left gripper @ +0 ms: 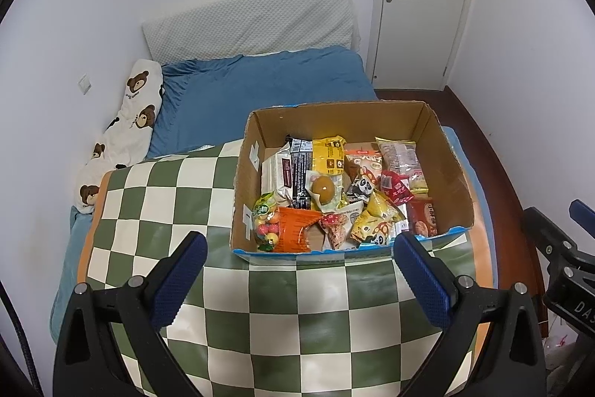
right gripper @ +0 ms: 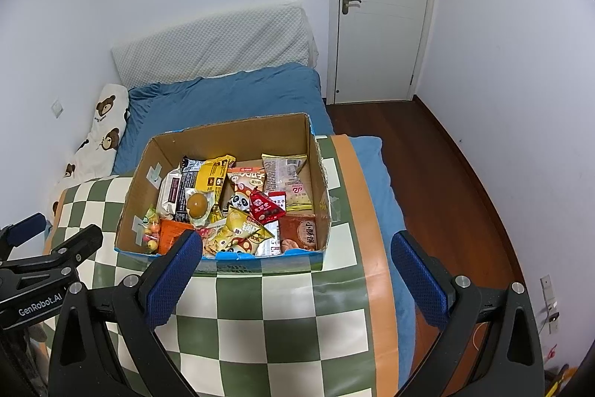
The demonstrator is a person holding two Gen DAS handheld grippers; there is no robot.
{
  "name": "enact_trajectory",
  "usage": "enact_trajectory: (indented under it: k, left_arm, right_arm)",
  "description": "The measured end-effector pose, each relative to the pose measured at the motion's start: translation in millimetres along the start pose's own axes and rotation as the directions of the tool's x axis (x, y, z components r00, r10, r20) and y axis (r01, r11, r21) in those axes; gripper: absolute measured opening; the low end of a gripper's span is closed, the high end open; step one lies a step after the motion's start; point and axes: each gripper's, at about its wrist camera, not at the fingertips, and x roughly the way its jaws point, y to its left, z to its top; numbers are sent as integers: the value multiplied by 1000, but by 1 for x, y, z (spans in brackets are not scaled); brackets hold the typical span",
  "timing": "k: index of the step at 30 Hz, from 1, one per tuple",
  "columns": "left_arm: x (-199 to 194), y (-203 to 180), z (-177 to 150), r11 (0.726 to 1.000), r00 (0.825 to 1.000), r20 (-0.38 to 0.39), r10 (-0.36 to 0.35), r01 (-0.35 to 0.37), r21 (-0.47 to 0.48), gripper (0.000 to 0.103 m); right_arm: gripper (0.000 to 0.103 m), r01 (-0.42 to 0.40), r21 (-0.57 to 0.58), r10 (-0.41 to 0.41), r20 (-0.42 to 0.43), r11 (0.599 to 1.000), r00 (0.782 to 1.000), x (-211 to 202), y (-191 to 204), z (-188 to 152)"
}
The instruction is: Organize snacks
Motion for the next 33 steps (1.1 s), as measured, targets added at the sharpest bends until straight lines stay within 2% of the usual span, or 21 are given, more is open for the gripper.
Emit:
enact_trajectory:
  k: [33]
  left_arm:
    - [-5, -2, -3, 1000, 1000, 1, -16, 16, 2, 103]
  right_arm:
    - [103, -7, -3, 7, 8, 1000, 1000, -6, 2, 0]
